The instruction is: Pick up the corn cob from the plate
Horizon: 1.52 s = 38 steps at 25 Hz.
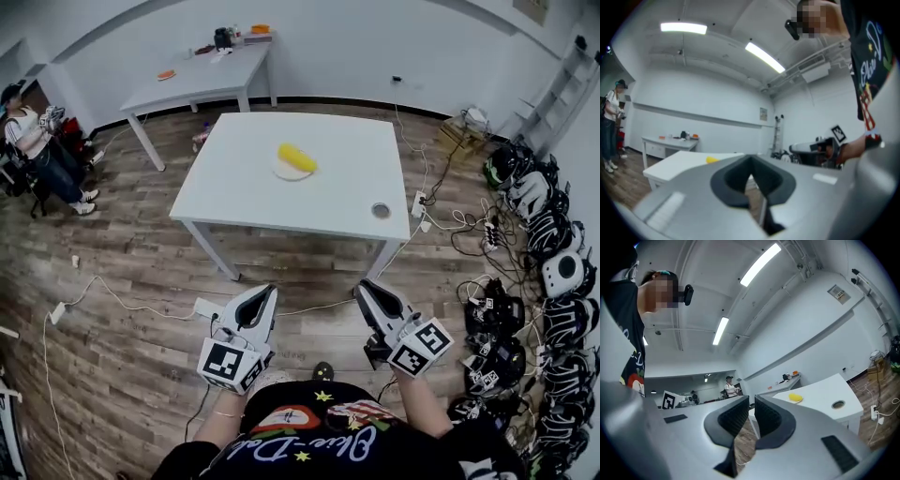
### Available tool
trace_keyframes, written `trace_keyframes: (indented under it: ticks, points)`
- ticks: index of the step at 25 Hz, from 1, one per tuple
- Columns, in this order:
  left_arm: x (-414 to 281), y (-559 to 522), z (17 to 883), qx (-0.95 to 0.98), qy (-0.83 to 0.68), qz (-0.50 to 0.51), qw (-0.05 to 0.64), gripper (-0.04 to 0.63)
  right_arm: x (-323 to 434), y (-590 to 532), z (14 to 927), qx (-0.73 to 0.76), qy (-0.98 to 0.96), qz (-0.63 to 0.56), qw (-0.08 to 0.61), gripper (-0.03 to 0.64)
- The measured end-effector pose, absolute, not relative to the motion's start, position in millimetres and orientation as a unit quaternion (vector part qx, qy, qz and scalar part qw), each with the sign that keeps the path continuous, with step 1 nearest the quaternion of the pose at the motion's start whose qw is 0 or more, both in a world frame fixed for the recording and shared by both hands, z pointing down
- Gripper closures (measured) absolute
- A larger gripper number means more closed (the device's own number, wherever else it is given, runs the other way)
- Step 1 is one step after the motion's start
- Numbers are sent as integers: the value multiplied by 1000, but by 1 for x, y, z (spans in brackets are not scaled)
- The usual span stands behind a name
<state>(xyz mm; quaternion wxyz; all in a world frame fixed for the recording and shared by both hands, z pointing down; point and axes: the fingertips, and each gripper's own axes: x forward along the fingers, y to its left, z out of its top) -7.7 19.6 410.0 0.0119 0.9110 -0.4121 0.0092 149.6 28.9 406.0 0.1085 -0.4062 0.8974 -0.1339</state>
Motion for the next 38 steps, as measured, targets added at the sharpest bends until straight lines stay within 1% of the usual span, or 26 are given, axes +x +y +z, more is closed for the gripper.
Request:
trace_keyframes:
  ticks: [4,7,9,13,15,17,21,23,26,31,35,38]
  points:
    - [-2,-42,409,912,-410,17,9,601,141,-48,410,-403,899,-137,105,598]
    - [-5,-99,411,911,-411,4,18,601,126,-115,419,-405,903,-123,72,591]
    - [-5,-141,413,915,-402,-1,15,601,112,-164,427,-401,909,-106,34,563]
    - [-4,-236,411,929,-371,-1,6,601,83,-269,442,-393,915,-71,-62,448]
    - [-8,-276,405,936,-352,-3,-1,601,69,-317,450,-392,912,-58,-104,407]
    - [-15,-315,401,943,-334,-1,-7,601,55,-366,461,-394,907,-42,-146,390]
    - [-21,-381,400,951,-310,12,4,601,45,-452,505,-409,875,-30,-258,362]
    - [-18,-403,401,956,-294,13,9,601,44,-476,525,-406,864,-41,-294,357]
    - [-12,-427,406,958,-284,12,33,601,38,-500,552,-389,860,-76,-323,354]
    - [-12,-446,406,952,-303,10,49,601,47,-520,604,-350,841,-106,-399,354]
    - [-23,-458,407,942,-330,4,62,601,45,-527,619,-327,841,-127,-412,354]
    - [-28,-464,410,937,-345,5,63,601,40,-527,623,-312,848,-149,-402,356]
